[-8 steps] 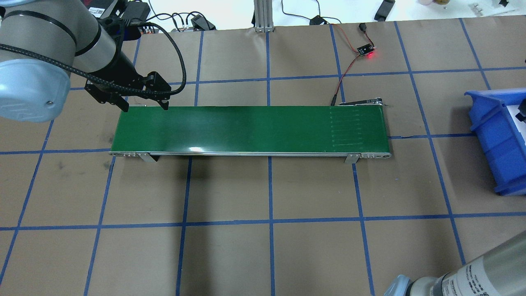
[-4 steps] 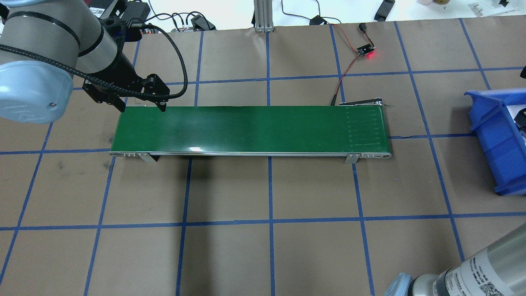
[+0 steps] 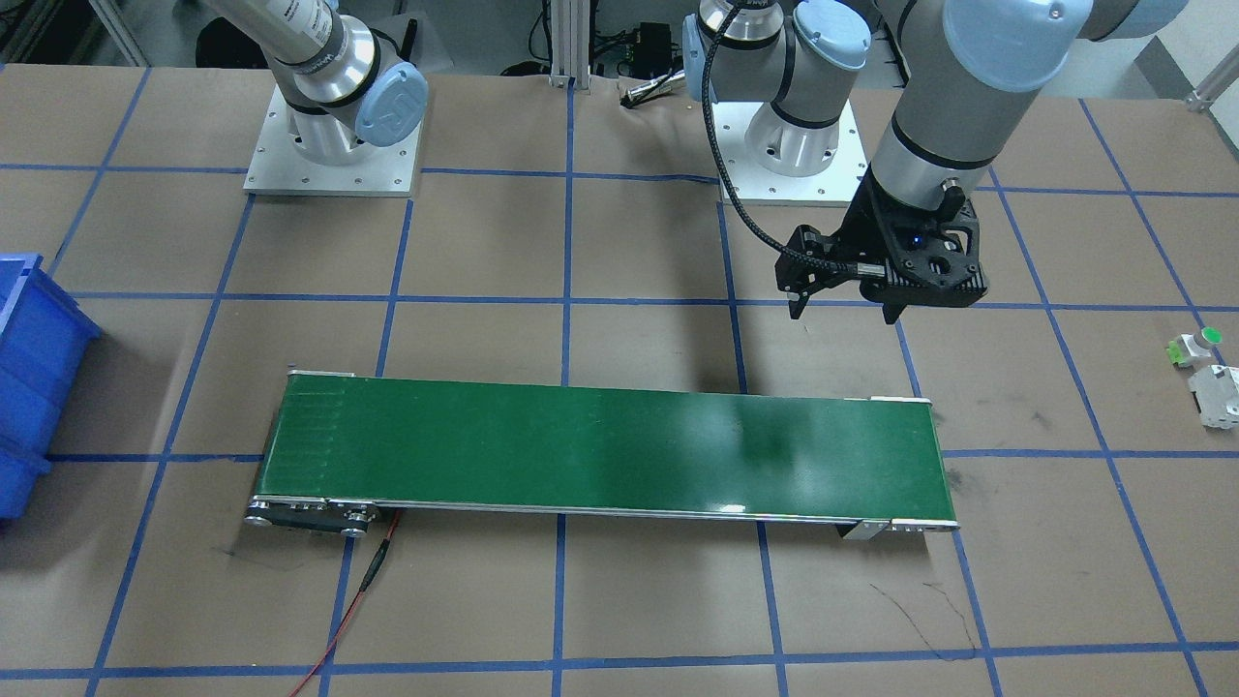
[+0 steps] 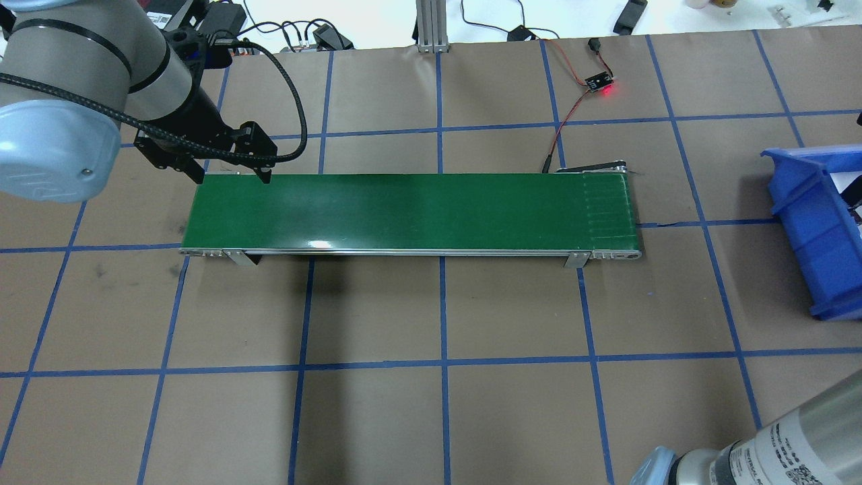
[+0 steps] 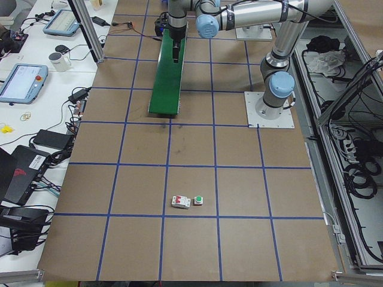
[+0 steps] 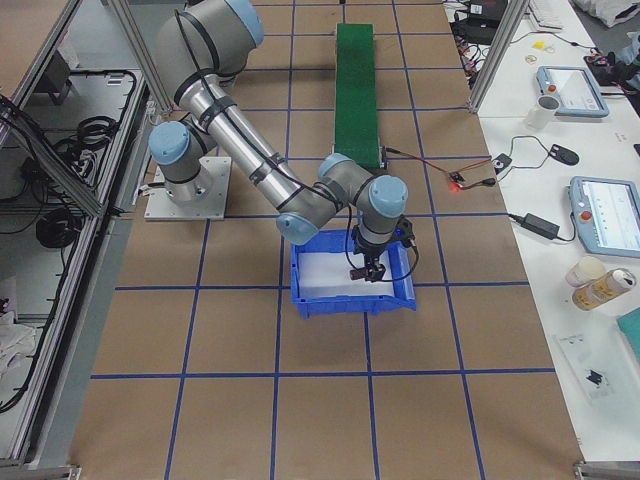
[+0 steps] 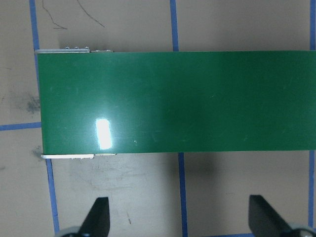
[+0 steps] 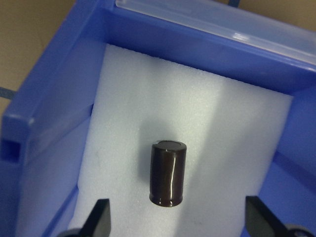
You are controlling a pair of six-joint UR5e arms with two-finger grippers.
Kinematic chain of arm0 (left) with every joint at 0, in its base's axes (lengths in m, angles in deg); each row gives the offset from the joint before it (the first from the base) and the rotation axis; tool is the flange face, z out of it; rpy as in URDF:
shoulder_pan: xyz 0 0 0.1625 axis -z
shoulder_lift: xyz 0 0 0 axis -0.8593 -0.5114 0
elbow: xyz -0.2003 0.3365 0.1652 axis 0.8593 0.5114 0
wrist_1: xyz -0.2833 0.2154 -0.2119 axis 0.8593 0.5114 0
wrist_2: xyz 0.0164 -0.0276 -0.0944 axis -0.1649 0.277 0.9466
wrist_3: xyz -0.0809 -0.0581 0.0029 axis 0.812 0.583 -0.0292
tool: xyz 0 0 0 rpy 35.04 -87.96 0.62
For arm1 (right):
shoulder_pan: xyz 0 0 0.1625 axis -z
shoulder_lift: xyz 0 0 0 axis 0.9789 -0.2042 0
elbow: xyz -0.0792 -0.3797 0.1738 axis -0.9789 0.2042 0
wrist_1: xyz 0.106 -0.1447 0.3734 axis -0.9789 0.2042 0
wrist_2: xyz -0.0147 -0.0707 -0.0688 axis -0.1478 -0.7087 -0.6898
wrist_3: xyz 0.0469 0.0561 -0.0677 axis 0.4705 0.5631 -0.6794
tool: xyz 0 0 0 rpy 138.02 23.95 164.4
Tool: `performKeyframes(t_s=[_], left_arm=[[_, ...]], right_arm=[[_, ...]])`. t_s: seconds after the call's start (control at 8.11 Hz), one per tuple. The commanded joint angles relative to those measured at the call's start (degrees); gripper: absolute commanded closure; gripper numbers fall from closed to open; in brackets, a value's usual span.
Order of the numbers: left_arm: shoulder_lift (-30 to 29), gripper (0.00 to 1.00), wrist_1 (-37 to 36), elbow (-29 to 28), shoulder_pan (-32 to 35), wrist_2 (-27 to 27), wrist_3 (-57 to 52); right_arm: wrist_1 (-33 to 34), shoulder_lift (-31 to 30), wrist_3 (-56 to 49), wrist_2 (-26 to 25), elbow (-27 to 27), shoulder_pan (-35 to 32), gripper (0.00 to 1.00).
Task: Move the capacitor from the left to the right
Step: 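Carry the capacitor to the blue bin and drop it inside with the right gripper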
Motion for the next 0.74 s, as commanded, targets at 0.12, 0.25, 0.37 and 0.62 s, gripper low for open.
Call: performKeyframes(t_s=[0.12,0.25,0.37,0.62], left_arm=[[-0.1,0.0,-0.2,0.0,0.0,0.0,0.1],[-0.2,0.0,-0.2,0.1,0.0,0.1,0.2],[-0.1,0.0,-0.1,0.1,0.0,0.0,0.0],[-0.2,0.0,-0.2,0.1,0.0,0.1,0.2]], right_arm=[[-11.5,-13.4,3.2,4.2,0.0,-1.1,0.0],[-17.5,-17.4,9.0,4.6,0.1,-3.1,0.0],[-20.9,-19.8,12.8,4.5,0.7,-6.9,0.0],[-22.9,-22.3,26.5,4.6,1.1,-17.6,0.0]])
